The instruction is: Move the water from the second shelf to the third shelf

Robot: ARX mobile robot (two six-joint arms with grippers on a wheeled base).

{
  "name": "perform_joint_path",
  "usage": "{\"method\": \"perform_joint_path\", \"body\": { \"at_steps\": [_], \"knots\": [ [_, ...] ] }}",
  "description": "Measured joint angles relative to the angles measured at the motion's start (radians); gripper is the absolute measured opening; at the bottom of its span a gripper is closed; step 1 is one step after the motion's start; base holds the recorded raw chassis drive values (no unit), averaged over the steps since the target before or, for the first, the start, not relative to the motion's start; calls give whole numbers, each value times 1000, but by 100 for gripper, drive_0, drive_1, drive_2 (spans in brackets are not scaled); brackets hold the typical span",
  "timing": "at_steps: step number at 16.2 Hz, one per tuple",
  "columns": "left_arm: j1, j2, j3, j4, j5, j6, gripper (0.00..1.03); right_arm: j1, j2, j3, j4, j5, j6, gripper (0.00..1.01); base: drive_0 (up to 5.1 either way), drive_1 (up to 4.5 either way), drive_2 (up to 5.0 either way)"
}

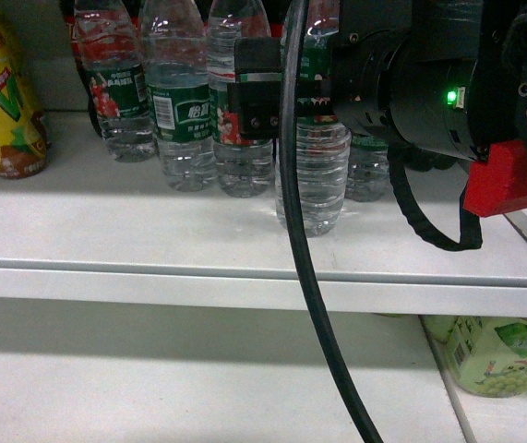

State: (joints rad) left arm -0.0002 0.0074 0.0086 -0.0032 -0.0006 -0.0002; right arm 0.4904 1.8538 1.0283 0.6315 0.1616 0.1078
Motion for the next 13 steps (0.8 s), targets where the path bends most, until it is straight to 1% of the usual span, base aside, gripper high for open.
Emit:
{"method": "perform_joint_path", "body": {
  "at_steps": [2, 4, 5, 6, 8, 9, 13],
  "knots": [
    [0, 0, 0, 0, 0, 0, 98, 0, 49, 63, -3, 58, -3, 98, 0, 0, 0],
    [0, 0, 0, 0, 0, 0, 98, 1, 52, 67, -3, 72, 0, 98, 0, 0, 0],
    [0, 0, 0, 0, 0, 0, 98, 1, 52, 67, -2, 76, 2, 97, 0, 0, 0],
    [0, 0, 0, 0, 0, 0, 98, 2, 52, 67, -3, 81, 4, 88, 0, 0, 0],
    [0, 0, 0, 0, 0, 0, 98, 7, 52, 67, 2, 79, 5, 66, 0, 0, 0],
    [0, 0, 0, 0, 0, 0, 98, 7, 51, 66, 3, 78, 5, 58, 0, 0, 0],
    [0, 0, 0, 0, 0, 0, 98, 7, 43, 53, 10, 76, 6, 48, 0, 0, 0]
  ]
}}
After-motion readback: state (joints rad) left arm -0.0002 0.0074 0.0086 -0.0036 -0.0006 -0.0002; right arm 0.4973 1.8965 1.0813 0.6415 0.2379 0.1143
